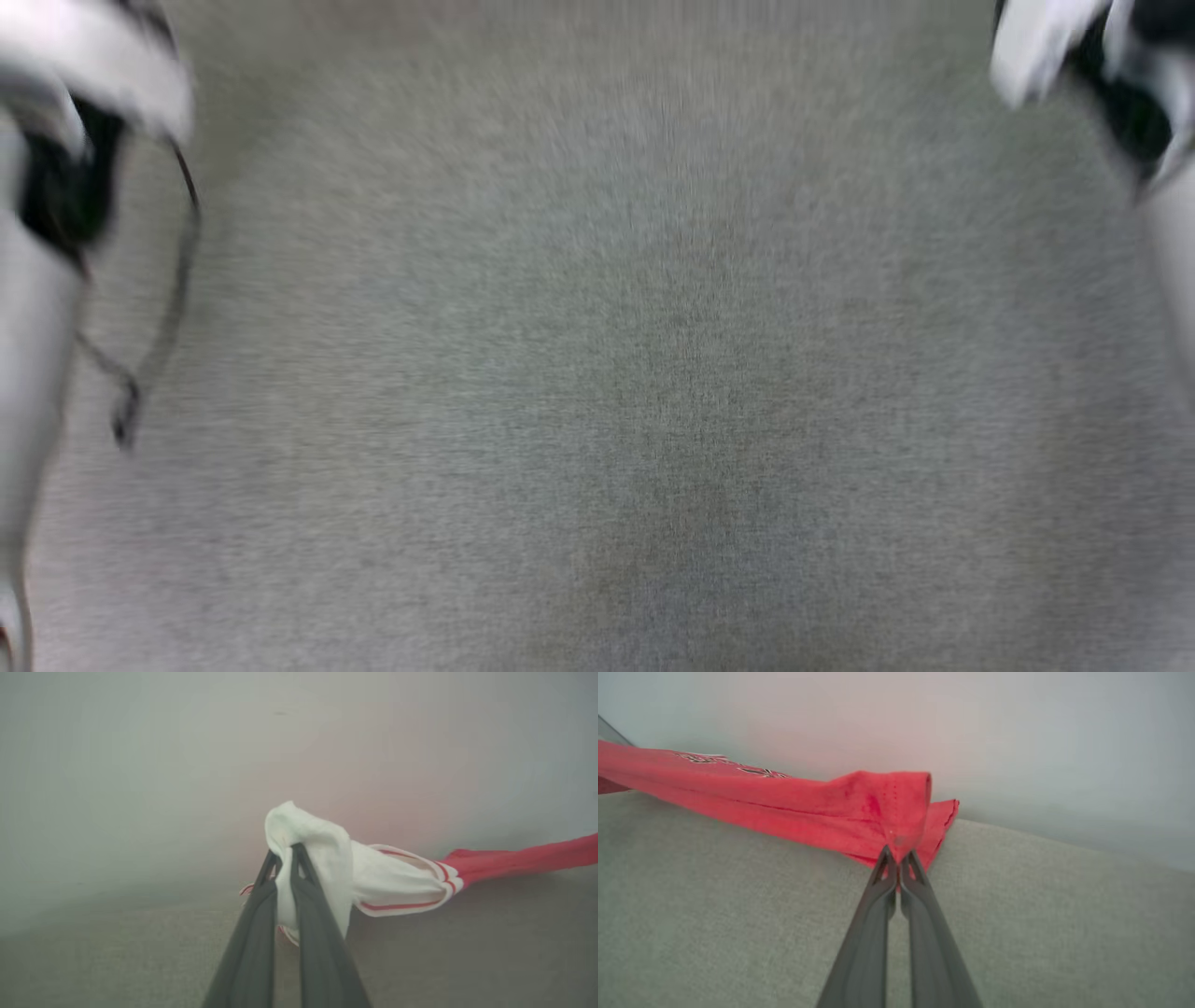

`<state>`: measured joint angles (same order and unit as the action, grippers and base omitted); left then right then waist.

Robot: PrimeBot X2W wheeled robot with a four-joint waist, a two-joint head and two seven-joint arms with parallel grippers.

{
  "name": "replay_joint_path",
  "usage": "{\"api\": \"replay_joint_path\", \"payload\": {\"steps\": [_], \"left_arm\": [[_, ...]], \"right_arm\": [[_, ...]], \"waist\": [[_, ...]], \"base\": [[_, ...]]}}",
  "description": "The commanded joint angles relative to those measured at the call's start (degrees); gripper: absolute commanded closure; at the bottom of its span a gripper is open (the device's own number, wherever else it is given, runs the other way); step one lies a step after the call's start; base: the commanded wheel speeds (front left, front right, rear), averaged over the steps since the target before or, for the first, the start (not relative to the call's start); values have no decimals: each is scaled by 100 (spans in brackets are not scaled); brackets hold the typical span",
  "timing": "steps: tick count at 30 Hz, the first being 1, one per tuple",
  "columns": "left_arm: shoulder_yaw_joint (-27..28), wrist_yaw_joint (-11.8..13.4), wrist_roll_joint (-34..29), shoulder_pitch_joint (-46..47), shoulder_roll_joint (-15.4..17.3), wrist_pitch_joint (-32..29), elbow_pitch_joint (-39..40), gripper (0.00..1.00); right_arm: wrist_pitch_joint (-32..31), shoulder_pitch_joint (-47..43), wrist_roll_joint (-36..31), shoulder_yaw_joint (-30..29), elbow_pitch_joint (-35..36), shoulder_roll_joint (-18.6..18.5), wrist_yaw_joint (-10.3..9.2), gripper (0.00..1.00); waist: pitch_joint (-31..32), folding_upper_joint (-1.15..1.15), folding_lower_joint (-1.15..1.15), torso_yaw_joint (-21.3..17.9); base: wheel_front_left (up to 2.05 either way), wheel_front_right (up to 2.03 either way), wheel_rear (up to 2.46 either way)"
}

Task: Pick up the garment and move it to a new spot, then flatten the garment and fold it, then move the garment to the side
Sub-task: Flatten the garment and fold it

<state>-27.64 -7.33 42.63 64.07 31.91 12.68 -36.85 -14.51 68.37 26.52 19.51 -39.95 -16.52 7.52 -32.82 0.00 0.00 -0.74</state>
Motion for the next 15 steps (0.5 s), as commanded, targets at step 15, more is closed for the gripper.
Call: {"api": "replay_joint_path", "payload": {"steps": [15], "left_arm": [[-375, 714, 667, -3954, 315, -301, 1680, 100]], "right_arm": [[-1326, -4755, 272, -1049, 2356, -342, -8, 100]], "waist": [[2174, 0, 0, 263]], "base": [[0, 0, 0]]}}
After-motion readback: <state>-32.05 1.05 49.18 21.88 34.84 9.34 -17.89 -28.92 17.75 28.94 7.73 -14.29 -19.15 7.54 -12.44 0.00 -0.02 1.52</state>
